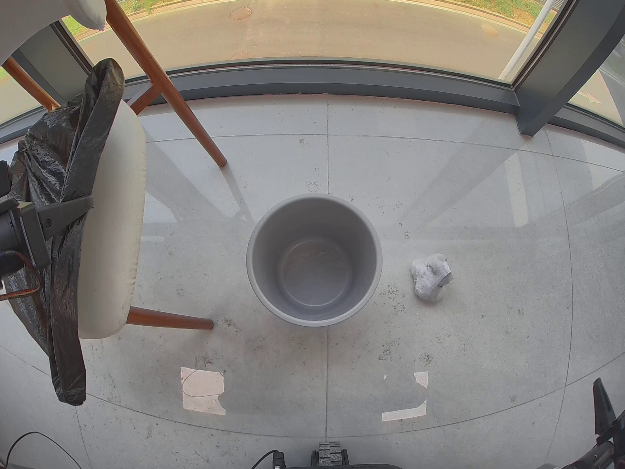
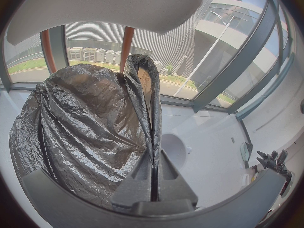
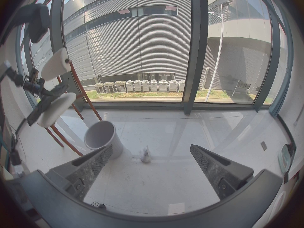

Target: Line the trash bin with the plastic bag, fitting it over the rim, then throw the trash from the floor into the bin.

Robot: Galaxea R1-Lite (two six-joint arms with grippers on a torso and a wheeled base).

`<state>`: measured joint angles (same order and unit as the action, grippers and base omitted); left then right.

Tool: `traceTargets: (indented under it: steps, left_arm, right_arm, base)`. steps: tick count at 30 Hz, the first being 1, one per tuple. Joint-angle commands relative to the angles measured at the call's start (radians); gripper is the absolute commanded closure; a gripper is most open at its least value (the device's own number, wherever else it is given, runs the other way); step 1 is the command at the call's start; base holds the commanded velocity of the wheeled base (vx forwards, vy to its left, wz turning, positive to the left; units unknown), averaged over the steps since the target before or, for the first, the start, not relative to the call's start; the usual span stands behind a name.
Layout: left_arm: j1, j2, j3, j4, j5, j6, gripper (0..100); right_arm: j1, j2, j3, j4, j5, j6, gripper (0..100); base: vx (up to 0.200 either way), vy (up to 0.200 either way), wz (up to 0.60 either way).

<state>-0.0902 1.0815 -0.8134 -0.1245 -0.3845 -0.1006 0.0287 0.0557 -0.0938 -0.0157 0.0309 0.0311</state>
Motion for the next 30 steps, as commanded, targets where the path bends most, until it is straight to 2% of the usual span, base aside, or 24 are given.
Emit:
traceTargets:
  steps: [1,3,6,9,13,16,19,25,30]
  left_arm:
    - [-0.189,-0.003,-0.006,0.0,-0.016,0.001,100]
    - [-0.24,0.031,-0.023,-0.003,-0.013,0.002,100]
    - [-0.292,0.089,-0.053,-0.007,-0.008,0.007,100]
    - [-0.33,0.109,-0.086,-0.003,-0.007,0.007,100]
    - [-0.414,0.16,-0.13,0.002,0.013,0.004,100]
    - [-0.519,0.19,-0.155,0.002,0.05,-0.001,100]
    - [-0.589,0.238,-0.158,-0.001,0.078,-0.005,100]
    - [-0.683,0.293,-0.182,-0.006,0.104,-0.051,100]
    - [-0.758,0.345,-0.199,-0.004,0.171,-0.111,100]
  right_arm:
    - [0.148,0.231,-0.199,-0.007,0.009,0.133,0]
    - [0.183,0.348,-0.285,-0.009,0.007,0.197,0]
    - [0.184,0.454,-0.417,-0.009,0.014,0.271,0]
    - [0.186,0.521,-0.483,-0.009,0.015,0.296,0]
    - [0.194,0.596,-0.555,-0.01,0.038,0.297,0]
    - [0.198,0.636,-0.589,-0.009,0.118,0.296,0]
    - [0.195,0.693,-0.627,-0.01,0.169,0.296,0]
    - [0.194,0.803,-0.744,-0.01,0.172,0.296,0]
    - [0.191,0.898,-0.85,-0.009,0.17,0.297,0]
  base:
    - [0.0,0.0,0.0]
    - [0.0,0.0,0.0]
    - [0.0,0.0,0.0]
    - [0.0,0.0,0.0]
    - [0.0,0.0,0.0]
    - [0.0,0.0,0.0]
    - [0.0,0.0,0.0]
    - [0.0,0.0,0.0]
    - [0.0,0.0,0.0]
